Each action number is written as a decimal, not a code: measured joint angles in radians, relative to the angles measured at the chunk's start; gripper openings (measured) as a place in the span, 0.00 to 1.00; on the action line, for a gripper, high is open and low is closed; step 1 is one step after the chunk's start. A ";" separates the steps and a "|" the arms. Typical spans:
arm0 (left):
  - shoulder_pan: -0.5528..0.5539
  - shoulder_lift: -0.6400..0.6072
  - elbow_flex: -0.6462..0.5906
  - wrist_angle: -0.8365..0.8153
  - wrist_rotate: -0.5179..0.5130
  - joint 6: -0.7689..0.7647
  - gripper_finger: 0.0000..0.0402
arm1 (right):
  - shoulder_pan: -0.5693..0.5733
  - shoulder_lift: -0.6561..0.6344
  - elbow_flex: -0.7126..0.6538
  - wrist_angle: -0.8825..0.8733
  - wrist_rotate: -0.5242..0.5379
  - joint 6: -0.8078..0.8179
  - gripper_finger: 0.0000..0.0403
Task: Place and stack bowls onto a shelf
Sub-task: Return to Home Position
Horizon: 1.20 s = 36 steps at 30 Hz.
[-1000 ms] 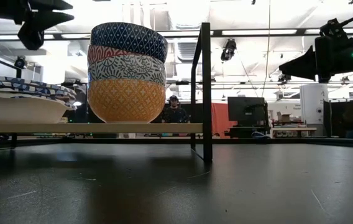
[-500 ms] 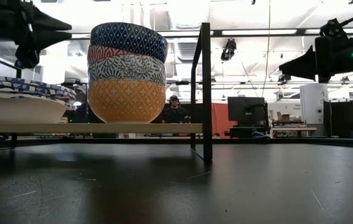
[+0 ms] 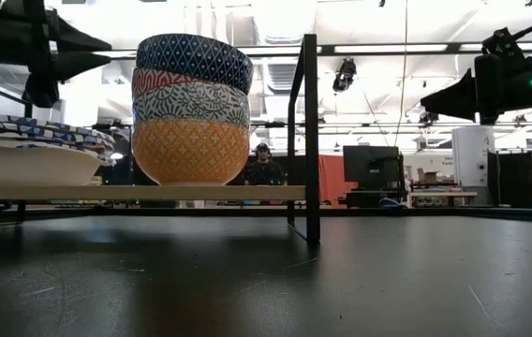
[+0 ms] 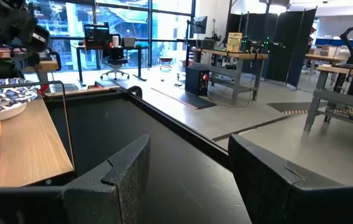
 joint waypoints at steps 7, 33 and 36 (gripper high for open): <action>0.128 0.000 0.000 0.022 0.129 0.082 0.20 | 0.000 0.000 0.000 0.000 0.000 0.000 0.51; 0.402 0.000 -0.150 0.561 0.591 0.283 0.20 | 0.000 0.000 0.000 0.000 0.000 0.001 0.51; 0.402 0.001 -0.157 0.572 0.591 0.284 0.20 | 0.000 0.000 0.000 0.000 0.000 0.002 0.51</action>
